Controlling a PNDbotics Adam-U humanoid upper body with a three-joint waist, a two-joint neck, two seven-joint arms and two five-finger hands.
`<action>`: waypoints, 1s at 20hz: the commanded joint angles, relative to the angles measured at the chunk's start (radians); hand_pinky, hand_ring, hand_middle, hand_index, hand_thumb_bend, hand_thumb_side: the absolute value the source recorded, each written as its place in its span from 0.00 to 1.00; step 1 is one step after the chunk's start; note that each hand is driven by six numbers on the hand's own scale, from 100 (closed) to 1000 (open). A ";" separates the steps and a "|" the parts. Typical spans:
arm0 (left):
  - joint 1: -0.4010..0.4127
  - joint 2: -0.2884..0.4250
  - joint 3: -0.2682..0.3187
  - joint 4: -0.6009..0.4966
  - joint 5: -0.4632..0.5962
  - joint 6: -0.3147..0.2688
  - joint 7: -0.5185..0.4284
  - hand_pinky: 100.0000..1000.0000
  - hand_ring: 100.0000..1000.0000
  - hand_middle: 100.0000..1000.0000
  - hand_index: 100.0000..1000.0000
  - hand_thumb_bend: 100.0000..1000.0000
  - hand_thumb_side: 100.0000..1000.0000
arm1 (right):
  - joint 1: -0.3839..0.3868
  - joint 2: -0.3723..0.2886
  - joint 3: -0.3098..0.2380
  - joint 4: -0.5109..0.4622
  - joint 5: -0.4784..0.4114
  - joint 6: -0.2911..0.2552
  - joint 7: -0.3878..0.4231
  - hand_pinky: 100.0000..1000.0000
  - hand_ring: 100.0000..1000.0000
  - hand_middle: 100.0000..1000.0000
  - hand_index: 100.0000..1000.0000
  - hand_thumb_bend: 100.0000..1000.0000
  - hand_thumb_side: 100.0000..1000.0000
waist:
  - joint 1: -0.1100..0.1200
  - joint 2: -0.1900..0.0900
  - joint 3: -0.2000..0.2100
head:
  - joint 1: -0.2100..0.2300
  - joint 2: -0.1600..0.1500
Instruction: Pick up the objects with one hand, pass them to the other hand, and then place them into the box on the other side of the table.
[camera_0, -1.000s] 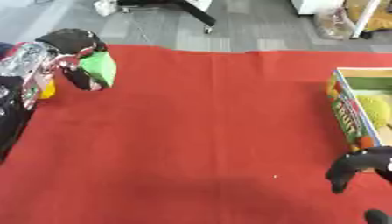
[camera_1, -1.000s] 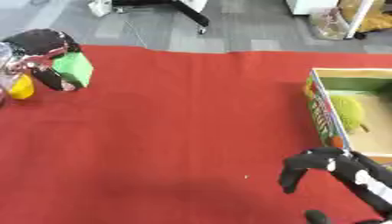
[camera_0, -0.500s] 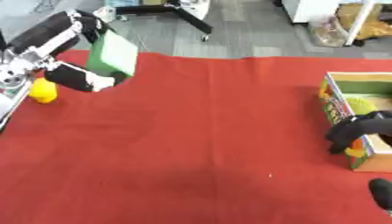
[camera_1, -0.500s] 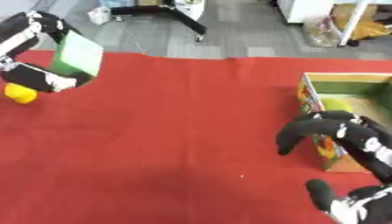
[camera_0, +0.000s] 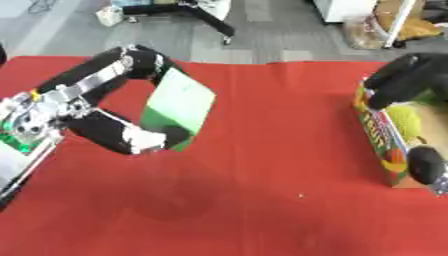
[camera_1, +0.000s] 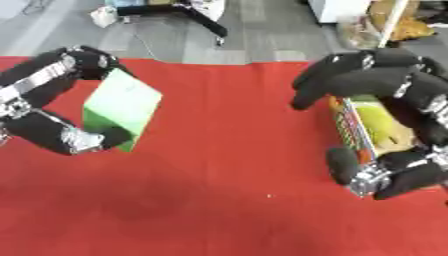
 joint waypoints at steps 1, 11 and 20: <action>-0.022 -0.030 -0.037 -0.017 0.101 0.028 -0.001 0.58 0.40 0.34 0.47 0.00 0.37 | -0.052 -0.018 -0.006 -0.020 0.042 -0.013 -0.060 0.72 0.69 0.78 0.91 0.20 0.00 | 0.015 -0.030 0.004 | -0.012 -0.006; -0.036 -0.075 -0.140 0.010 0.327 0.086 0.032 0.58 0.41 0.35 0.47 0.00 0.51 | -0.054 -0.001 0.054 -0.020 0.415 -0.002 -0.327 0.81 0.75 0.83 0.95 0.23 0.00 | 0.016 -0.017 0.020 | -0.016 -0.002; -0.072 -0.071 -0.196 0.013 0.476 0.103 0.035 0.59 0.41 0.34 0.47 0.00 0.57 | -0.058 0.033 0.130 -0.020 0.633 0.046 -0.459 0.77 0.68 0.71 0.85 0.27 0.00 | 0.013 -0.010 0.020 | -0.018 0.003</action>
